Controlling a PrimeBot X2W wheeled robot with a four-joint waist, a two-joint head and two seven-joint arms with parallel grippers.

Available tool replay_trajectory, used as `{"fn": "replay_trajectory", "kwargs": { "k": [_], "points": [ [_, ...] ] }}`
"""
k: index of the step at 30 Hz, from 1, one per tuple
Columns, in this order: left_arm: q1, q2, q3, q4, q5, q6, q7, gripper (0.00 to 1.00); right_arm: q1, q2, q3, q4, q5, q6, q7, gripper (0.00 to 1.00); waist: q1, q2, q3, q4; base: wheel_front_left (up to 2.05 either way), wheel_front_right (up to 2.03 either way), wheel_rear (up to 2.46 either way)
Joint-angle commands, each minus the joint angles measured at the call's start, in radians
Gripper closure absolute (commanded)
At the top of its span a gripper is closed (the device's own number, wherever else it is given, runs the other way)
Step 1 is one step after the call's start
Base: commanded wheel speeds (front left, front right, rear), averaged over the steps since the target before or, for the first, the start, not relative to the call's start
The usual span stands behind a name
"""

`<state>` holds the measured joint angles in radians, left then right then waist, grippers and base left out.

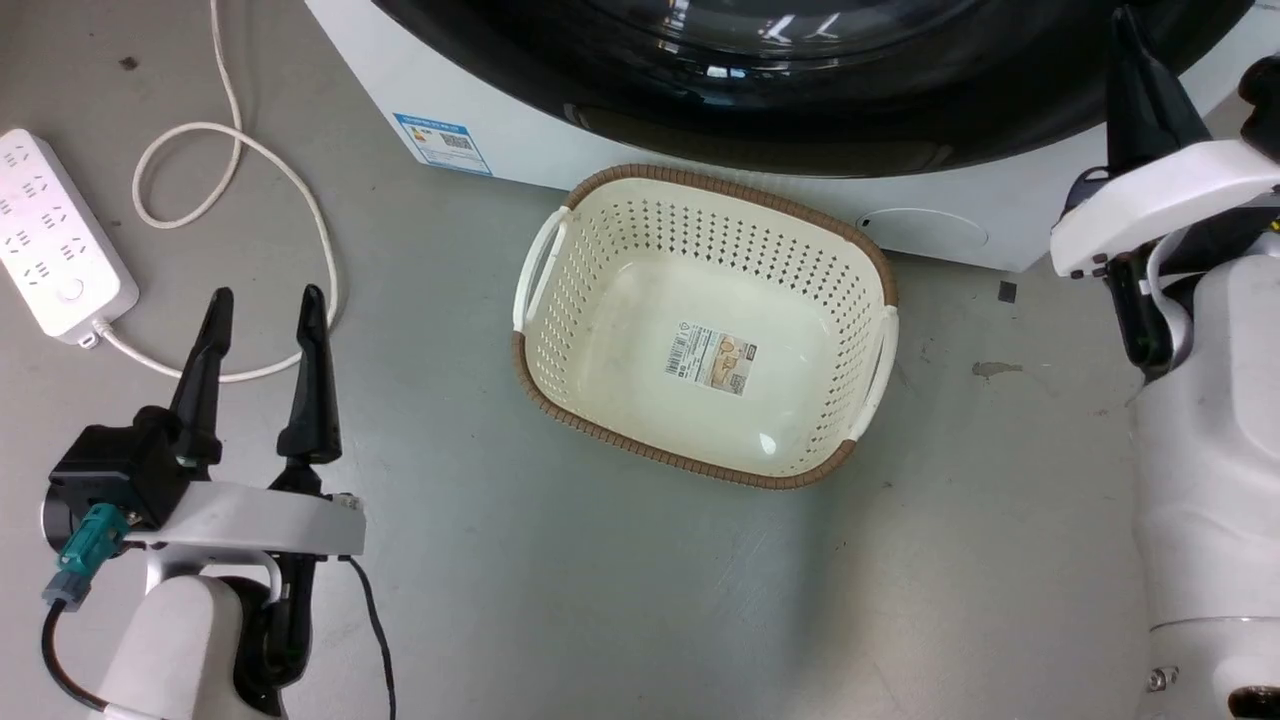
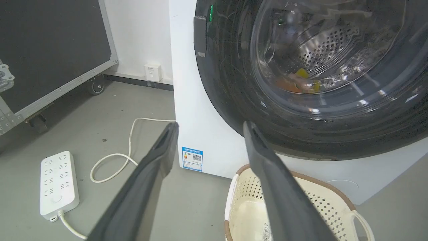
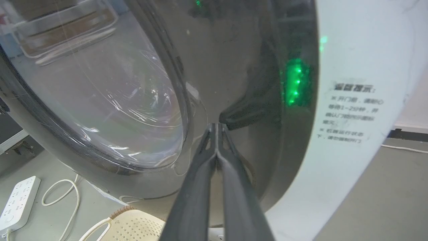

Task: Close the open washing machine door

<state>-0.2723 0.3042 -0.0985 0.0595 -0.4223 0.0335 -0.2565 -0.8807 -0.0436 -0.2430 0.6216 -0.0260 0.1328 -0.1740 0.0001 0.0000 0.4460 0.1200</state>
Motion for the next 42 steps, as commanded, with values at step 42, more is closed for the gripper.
{"fn": "replay_trajectory", "kwargs": {
  "k": [42],
  "points": [
    [0.181,-0.06,-0.021,0.049,0.046,-0.003,0.067,0.0,0.853,-0.007,0.185,-0.454,0.229,-0.002,-0.021,1.0,-0.0001,0.0,-0.472,-0.194,0.0,0.0,0.0]
  ]
}}
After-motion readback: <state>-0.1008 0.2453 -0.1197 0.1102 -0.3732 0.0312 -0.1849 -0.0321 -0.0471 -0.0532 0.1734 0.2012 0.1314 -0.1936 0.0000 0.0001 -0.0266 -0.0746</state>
